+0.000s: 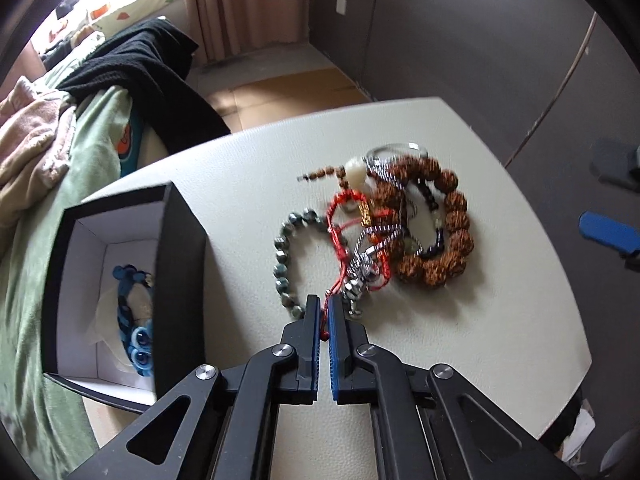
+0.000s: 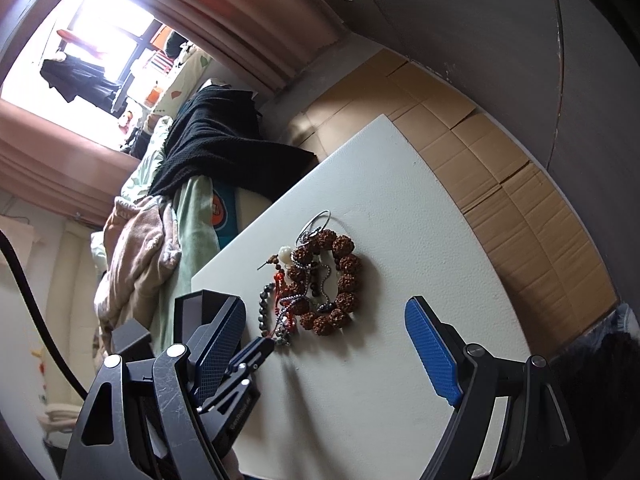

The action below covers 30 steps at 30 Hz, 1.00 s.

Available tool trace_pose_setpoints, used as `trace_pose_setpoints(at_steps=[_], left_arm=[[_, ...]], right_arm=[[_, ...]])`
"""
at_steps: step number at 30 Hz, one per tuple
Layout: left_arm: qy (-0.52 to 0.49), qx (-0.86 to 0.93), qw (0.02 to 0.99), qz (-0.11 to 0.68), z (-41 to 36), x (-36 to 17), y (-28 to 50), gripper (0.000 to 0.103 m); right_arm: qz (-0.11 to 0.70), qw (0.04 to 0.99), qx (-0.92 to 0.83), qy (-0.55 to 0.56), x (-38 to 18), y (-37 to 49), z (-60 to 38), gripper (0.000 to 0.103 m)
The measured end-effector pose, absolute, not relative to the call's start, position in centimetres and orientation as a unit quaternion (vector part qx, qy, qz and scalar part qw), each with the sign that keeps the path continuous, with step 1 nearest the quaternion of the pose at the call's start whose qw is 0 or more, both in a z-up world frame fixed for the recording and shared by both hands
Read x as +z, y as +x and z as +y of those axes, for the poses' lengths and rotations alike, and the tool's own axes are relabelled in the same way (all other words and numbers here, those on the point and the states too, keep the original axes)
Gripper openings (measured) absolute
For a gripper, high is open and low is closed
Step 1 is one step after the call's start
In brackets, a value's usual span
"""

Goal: Organize jewelry
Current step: 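Grasp the red cord bracelet from the pile with the left tool, then carry the red cord into the box and open the left tool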

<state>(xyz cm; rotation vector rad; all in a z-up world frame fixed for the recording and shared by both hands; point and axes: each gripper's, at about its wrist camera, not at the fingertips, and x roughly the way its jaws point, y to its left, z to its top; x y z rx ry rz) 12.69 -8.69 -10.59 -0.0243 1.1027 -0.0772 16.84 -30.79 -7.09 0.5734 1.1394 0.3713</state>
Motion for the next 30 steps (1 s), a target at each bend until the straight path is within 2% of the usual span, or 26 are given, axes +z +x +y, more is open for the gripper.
trace_pose_setpoints(at_steps=[11, 25, 27, 30], left_arm=[[-0.099, -0.04, 0.9, 0.424, -5.2, -3.9, 10.5, 0.003], [-0.16, -0.038, 0.919, 0.359, -1.3, 0.1, 8.2, 0.003], [-0.172, -0.033, 0.919, 0.352, -0.6, 0.4, 8.1, 0.003], [-0.188, -0.028, 0.919, 0.345, 0.6, 0.7, 7.8, 0.003]], right_arm=[[0.538, 0.785, 0.182, 0.247, -7.4, 16.8, -29.3, 0.082], [0.56, 0.769, 0.217, 0.22, -8.7, 16.5, -24.9, 0.082], [0.565, 0.764, 0.226, 0.214, -9.1, 16.4, -23.8, 0.081], [0.576, 0.758, 0.236, 0.197, -9.9, 16.3, -21.9, 0.068]])
